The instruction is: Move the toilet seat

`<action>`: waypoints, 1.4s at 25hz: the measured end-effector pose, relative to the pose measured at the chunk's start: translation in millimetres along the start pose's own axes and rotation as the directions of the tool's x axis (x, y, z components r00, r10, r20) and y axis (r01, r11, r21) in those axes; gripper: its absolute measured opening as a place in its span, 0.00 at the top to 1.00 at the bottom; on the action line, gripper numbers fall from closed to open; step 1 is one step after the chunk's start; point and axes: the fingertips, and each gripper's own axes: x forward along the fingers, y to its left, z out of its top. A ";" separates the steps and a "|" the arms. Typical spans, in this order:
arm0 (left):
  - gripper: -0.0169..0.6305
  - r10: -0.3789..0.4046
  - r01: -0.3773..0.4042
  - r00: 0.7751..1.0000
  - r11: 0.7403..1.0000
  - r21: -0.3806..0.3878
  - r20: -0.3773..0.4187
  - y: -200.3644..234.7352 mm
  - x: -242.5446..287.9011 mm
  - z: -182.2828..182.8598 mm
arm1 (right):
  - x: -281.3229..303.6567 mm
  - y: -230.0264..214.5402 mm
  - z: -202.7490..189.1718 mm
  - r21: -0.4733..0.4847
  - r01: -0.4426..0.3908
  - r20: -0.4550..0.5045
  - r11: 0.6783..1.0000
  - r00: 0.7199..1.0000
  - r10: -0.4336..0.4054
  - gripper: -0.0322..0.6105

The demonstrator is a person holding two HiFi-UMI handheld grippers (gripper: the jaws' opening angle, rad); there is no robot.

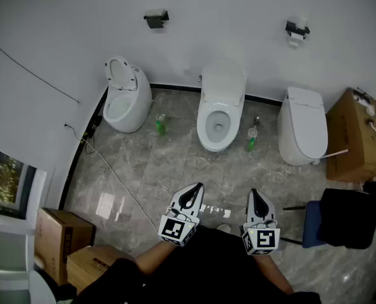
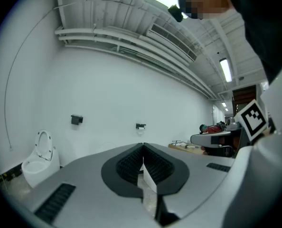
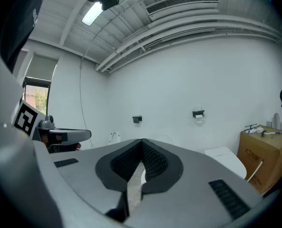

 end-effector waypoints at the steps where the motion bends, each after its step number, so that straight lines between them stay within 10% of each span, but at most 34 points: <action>1: 0.95 -0.003 0.003 1.000 1.000 0.004 -0.005 -0.7 5.8 -4.1 | 4.3 -5.4 -0.7 -0.003 -0.001 0.001 1.000 1.000 0.001 0.91; 14: 0.95 0.076 -0.078 0.995 0.996 -0.044 -0.059 11.2 -5.1 -39.7 | 12.1 -17.3 -16.1 0.063 -0.057 0.049 0.996 0.997 0.054 0.90; 25: 0.95 -0.133 0.131 0.989 0.991 -0.027 -0.068 -19.0 48.2 -51.7 | 0.7 -24.6 -32.7 0.031 -0.074 0.032 0.997 0.997 0.073 0.90; 35: 0.95 -0.138 0.130 0.984 0.989 -0.076 -0.113 17.0 106.6 -61.1 | 43.5 -18.1 -19.9 0.007 -0.127 0.033 0.992 0.991 0.126 0.90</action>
